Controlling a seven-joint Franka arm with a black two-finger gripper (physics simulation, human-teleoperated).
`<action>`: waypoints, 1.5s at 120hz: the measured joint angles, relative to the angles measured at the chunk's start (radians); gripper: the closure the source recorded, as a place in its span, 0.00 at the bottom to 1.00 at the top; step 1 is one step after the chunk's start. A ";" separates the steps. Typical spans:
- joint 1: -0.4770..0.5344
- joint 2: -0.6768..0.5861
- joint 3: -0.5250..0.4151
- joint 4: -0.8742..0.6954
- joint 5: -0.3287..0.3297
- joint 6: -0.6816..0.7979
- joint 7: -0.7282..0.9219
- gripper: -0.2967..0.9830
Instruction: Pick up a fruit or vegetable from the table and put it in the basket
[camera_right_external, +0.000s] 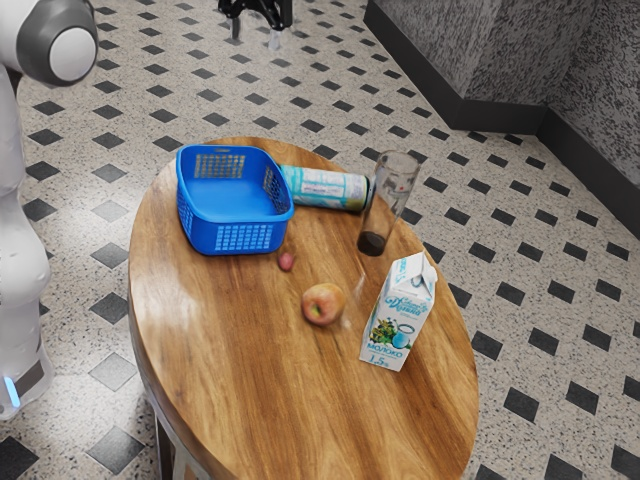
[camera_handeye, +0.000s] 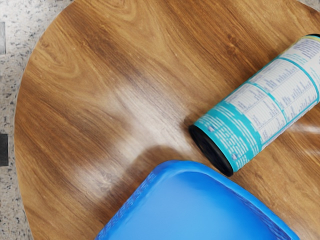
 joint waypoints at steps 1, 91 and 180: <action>0.005 0.000 0.000 0.000 0.000 0.002 -0.001 0.25; -0.771 0.063 -0.256 0.231 0.186 -0.029 0.057 0.25; -0.102 0.081 -0.236 -0.167 0.142 0.291 0.191 0.24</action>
